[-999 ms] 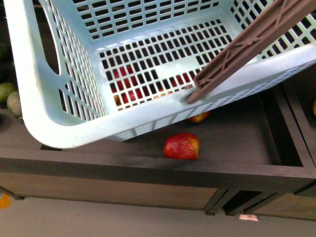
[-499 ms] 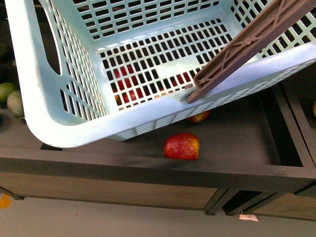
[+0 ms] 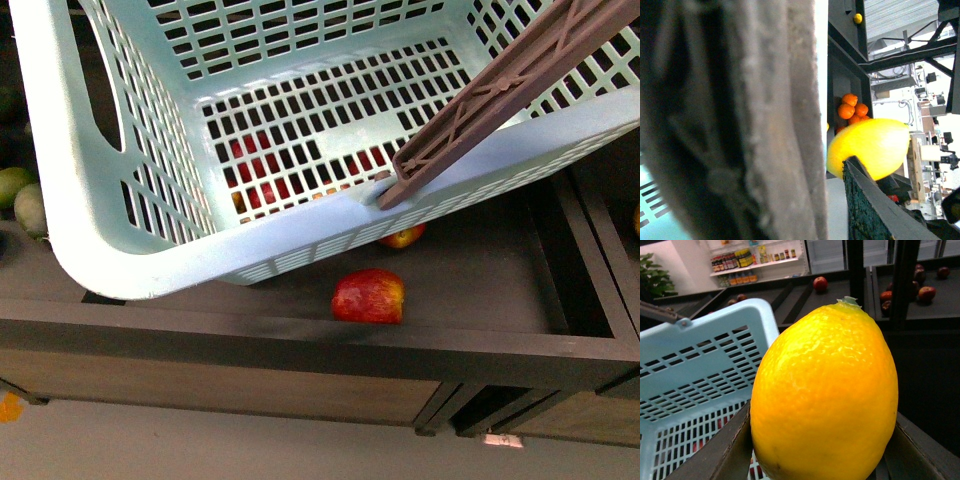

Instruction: Pick lemon and mango into basket

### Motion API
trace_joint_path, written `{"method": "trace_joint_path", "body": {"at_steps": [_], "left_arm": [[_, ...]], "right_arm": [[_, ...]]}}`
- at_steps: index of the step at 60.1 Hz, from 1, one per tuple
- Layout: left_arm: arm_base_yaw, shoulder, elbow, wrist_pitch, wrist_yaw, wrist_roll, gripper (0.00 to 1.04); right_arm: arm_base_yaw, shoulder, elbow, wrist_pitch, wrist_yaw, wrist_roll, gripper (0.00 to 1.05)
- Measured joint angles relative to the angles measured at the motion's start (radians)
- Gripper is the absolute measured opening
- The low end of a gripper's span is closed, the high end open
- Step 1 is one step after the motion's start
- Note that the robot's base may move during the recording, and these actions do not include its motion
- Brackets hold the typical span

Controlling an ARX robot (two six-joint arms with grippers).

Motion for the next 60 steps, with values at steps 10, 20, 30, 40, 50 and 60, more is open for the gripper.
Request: {"method": "trace_joint_path", "body": {"at_steps": [10, 20, 30, 40, 50, 60], "left_arm": [[0.0, 0.0, 0.0, 0.0, 0.0, 0.0, 0.28], [0.0, 0.0, 0.0, 0.0, 0.0, 0.0, 0.28], [0.0, 0.0, -0.001, 0.0, 0.001, 0.003, 0.27], [0.001, 0.0, -0.001, 0.0, -0.007, 0.002, 0.27], [-0.002, 0.0, -0.001, 0.0, 0.003, 0.001, 0.27], [-0.002, 0.0, -0.001, 0.0, 0.001, 0.0, 0.27]], "right_arm": [[0.073, 0.083, 0.051, 0.021, 0.071, -0.024, 0.66], [0.087, 0.125, 0.077, 0.04, 0.114, -0.02, 0.9], [0.05, 0.085, 0.066, 0.038, 0.135, 0.021, 0.96], [-0.076, -0.085, -0.033, 0.046, 0.205, 0.023, 0.93], [-0.151, -0.229, -0.219, 0.119, 0.156, -0.058, 0.59], [-0.159, -0.305, -0.344, 0.148, 0.153, -0.073, 0.31]]}}
